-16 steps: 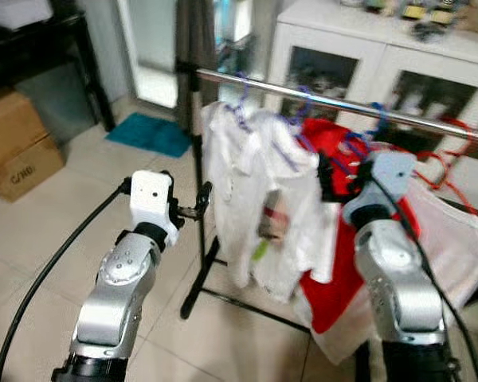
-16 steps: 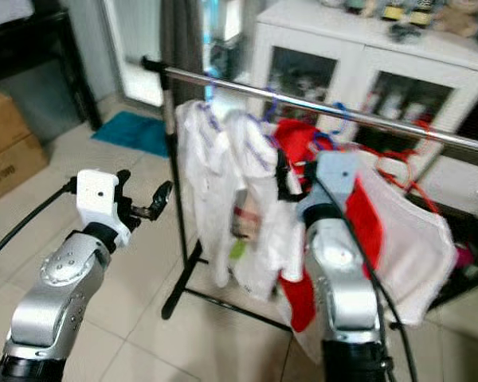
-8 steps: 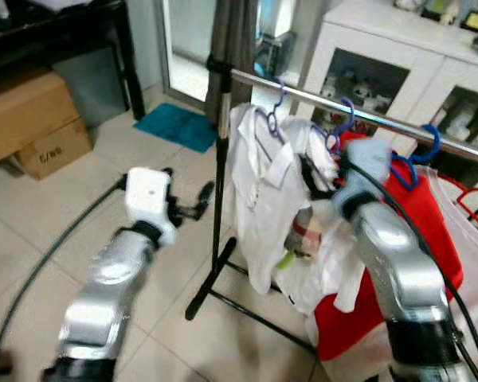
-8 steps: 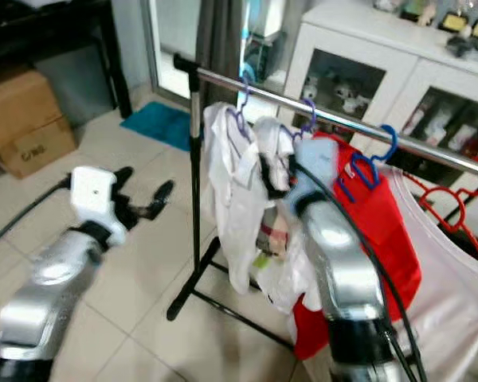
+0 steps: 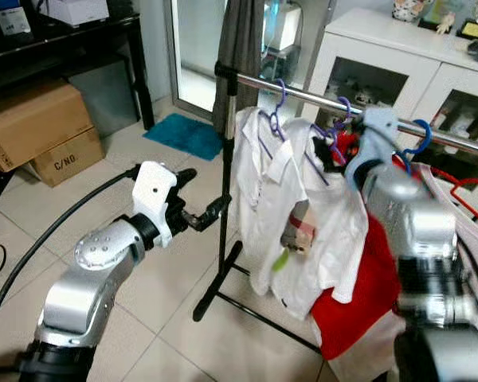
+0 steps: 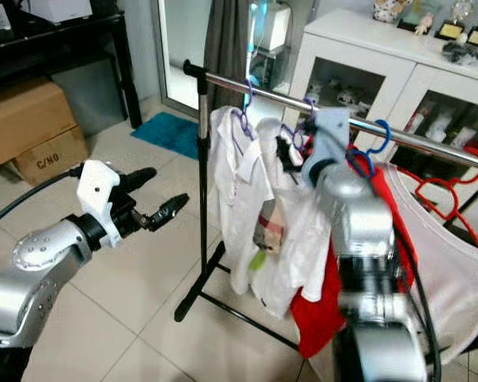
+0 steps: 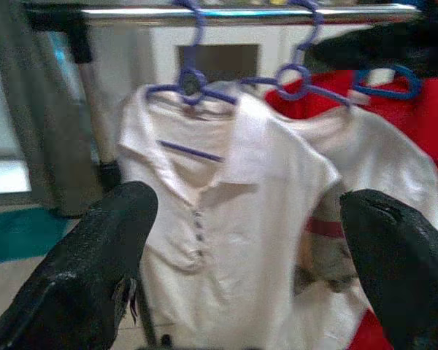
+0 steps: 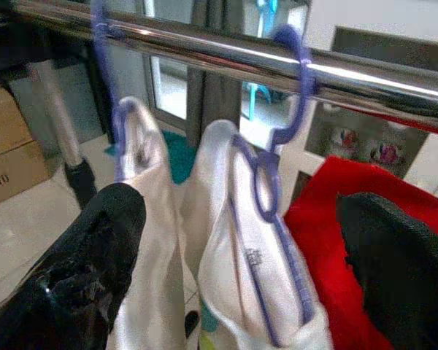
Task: Hang hanger
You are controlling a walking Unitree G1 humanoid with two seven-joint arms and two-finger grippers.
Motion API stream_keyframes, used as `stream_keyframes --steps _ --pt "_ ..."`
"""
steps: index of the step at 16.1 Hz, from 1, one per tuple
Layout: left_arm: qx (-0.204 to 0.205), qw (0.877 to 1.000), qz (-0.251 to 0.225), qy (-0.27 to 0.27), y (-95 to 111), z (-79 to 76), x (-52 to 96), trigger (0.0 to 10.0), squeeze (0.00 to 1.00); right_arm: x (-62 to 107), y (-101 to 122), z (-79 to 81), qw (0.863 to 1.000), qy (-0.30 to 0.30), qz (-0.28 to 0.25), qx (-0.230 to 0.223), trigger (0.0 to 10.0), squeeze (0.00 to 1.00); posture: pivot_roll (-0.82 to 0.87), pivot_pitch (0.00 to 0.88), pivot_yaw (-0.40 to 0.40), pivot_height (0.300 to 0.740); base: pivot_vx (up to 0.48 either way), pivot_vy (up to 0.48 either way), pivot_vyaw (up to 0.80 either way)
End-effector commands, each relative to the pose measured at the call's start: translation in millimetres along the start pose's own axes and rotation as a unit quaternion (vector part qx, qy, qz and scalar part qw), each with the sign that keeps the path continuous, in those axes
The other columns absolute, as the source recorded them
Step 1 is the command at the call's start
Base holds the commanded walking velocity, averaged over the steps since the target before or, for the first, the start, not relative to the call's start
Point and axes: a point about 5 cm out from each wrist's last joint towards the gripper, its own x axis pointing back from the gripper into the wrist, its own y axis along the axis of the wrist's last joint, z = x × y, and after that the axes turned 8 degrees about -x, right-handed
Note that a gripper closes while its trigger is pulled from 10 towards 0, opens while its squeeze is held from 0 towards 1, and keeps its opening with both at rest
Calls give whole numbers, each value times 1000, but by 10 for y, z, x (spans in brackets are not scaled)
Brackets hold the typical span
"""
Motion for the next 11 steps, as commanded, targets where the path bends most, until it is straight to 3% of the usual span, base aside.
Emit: stream_keyframes --steps 1,4,6,9,10,11 --pt "2 1000 -4 -17 38 -6 -29 10000 0 -36 38 -12 1000 14 3 -13 10000 0 -41 0 -39 740 0 0 0" --pt "5 999 -12 -46 102 -21 -69 10000 0 -146 147 32 998 60 3 13 10000 0 -36 0 -31 740 0 0 0" --pt "5 998 -10 -55 108 -24 -91 10000 0 -247 153 -20 999 46 16 24 10000 0 -35 0 -31 740 0 0 0" --pt "6 998 -7 -61 116 -11 -100 10000 0 -344 79 -34 998 42 50 1 9882 0 -34 0 -33 740 0 0 0" --pt "4 998 -6 -62 116 -10 -101 10000 0 -358 62 -39 998 38 55 -4 8275 0 -33 0 -34 740 0 0 0" --pt "3 998 -4 -63 115 -9 -101 10000 0 -384 47 -50 998 33 59 -12 4745 0 -32 0 -37 740 0 0 0"
